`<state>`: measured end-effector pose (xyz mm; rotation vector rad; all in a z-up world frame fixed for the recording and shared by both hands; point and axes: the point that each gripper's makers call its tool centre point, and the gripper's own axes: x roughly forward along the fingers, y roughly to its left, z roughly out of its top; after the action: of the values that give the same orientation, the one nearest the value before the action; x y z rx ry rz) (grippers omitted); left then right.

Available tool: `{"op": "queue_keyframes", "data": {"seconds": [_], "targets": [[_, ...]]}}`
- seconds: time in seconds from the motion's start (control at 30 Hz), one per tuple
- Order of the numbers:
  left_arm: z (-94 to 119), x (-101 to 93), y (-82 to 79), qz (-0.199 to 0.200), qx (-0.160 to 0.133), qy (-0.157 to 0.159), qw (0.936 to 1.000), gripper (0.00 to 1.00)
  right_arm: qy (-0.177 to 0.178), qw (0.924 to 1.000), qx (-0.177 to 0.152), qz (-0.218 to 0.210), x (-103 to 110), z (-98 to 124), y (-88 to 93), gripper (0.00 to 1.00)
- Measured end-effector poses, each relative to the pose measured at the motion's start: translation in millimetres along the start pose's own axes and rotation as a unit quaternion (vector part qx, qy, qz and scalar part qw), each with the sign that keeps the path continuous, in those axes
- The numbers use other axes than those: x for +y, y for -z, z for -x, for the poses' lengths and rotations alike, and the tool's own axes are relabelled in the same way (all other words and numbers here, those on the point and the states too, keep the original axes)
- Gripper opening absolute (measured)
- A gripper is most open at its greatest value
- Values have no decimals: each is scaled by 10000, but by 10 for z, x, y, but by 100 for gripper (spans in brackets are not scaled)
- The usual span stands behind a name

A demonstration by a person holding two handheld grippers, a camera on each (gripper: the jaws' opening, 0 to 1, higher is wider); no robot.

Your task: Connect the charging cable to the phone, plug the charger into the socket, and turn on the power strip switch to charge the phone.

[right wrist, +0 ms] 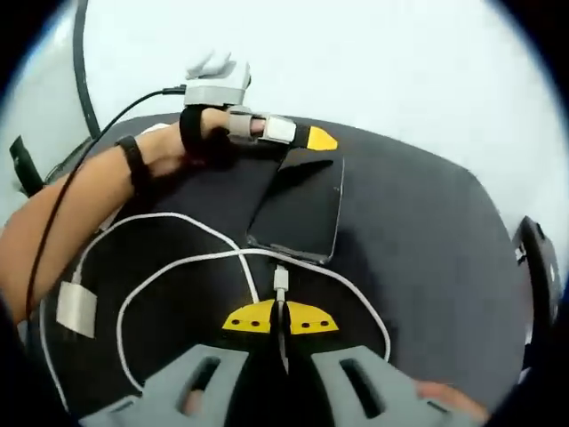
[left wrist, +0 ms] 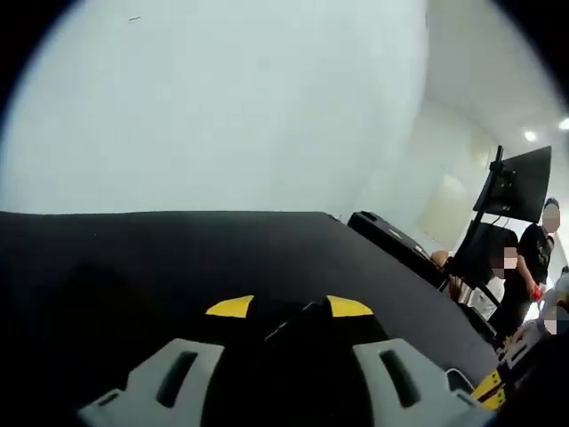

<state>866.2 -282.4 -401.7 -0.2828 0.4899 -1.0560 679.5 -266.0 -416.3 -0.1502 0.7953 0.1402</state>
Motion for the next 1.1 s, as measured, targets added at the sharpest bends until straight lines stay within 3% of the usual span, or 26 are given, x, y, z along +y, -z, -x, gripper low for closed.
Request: {"op": "queue_keyframes", "data": {"seconds": [0.1, 0.27, 0.3, 0.43, 1.1], "targets": [[0, -10, 7, 8, -4, 15, 10000, 26, 233, 9991, -343, 13, -49, 1, -65, 2], [-60, 74, -63, 3, -4, 32, 10000, 26, 305, 9981, -542, -26, -57, 36, -50, 2], [-55, 65, -57, 1, -6, 37, 10000, 26, 398, 9965, -738, 29, -65, 70, -103, 2], [-69, 62, -59, 0, 1, 43, 10000, 26, 325, 9976, -611, -13, -40, 0, -19, 2], [-101, 109, -121, -37, 4, 74, 10000, 26, 353, 9964, -772, 5, -21, 0, -96, 2]]}}
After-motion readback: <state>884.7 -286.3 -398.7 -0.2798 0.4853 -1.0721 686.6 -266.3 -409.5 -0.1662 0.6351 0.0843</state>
